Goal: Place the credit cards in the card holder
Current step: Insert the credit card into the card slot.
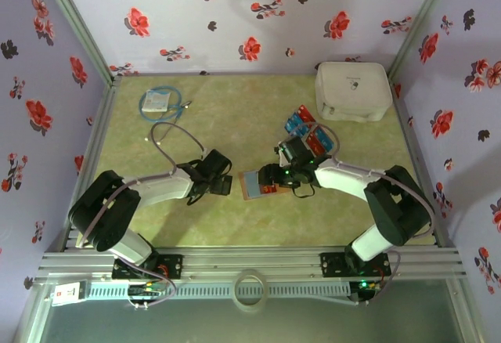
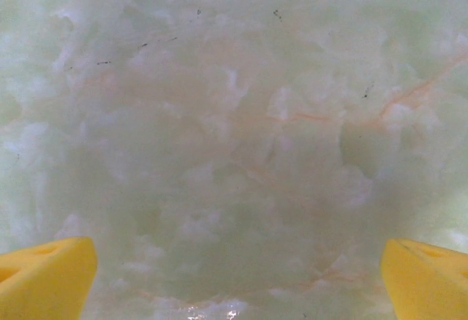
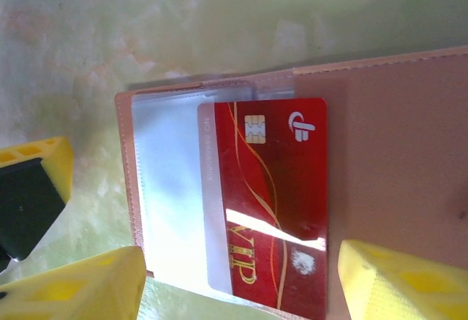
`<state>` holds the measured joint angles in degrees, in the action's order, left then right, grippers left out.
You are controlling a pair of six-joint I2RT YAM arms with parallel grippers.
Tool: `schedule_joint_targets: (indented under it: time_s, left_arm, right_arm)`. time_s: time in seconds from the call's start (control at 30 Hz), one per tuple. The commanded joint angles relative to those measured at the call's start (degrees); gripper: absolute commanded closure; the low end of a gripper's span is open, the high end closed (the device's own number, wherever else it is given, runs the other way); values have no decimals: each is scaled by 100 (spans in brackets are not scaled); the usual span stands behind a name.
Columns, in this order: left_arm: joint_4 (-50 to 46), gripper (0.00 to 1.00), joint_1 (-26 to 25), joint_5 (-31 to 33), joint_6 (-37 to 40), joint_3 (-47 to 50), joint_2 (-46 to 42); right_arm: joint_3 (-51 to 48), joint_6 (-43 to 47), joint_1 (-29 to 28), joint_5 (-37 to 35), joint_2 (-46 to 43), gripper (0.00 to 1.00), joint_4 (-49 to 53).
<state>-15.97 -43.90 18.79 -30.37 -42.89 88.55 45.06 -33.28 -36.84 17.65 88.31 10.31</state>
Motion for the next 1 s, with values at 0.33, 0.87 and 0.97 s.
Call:
schedule_joint_targets:
  time_s: [0.33,0.87,0.97]
  left_arm:
    - [-259,0,-47,-271,-438,-330,42]
    - [-339,0,-260,-252,-549,-814,662]
    - [-371,0,-268,-220,-540,-838,723]
  right_arm:
    - [672,850,0,-1106,154,94,1018]
    - [873,1034,190,-1106,853,100,862]
    - [882,1034,204,-1092,933,100,824]
